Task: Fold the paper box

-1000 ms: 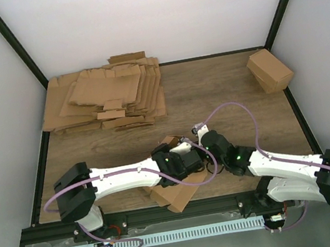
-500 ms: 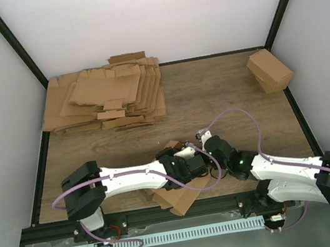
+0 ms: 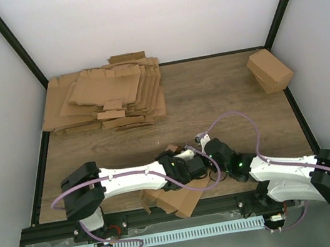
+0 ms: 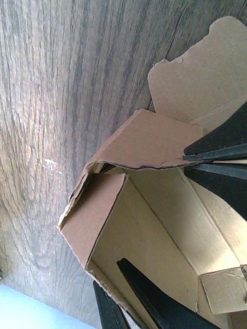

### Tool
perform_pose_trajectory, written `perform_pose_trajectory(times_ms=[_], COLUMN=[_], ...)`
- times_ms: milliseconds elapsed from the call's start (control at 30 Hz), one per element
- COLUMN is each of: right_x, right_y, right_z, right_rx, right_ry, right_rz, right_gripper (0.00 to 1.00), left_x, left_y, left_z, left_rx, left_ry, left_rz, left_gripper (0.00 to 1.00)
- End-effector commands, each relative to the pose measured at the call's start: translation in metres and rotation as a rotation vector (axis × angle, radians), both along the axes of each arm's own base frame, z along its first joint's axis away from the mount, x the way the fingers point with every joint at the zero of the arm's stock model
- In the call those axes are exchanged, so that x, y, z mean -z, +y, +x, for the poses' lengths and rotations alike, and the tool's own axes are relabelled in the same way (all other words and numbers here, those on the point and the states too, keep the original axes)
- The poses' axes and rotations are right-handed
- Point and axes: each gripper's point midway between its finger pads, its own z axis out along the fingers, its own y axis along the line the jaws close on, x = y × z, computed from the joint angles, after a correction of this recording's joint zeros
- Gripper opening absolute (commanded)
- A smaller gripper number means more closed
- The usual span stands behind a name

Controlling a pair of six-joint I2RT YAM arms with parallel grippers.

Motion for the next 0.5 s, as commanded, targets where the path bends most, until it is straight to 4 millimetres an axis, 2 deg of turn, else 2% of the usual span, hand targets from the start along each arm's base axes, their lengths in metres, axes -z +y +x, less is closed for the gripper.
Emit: perform_pose_trajectory(times_ms=[0,233,367,467], right_x=[-0.027,-0.024,-0.025,-0.023], right_y=[0.012,0.001,-0.008,-0.013], right_z=[0.006,0.009,0.009,0.009], right_rx=[0.000,0.030,0.061,0.086], right_ry=[-0.080,-0.102,-0.109,-0.101], right_rz=[0.088,0.028,0.033,0.039], right_gripper=[0.04,0.04,0.04,0.04], left_x=[0.005,0.012,0.006,0.001], left_y=[-0.030,-0.006,-0.003,0.001], left_z=[-0.028,-0.020,-0.017,-0.011], left_rx=[0.102,0.070,0.039,0.006], left_ry=[0.116,0.052,0.039,0.031], left_rz=[-0.096,0.048,0.010,-0.006], left_gripper=[0.15,0.10,0.09,0.04])
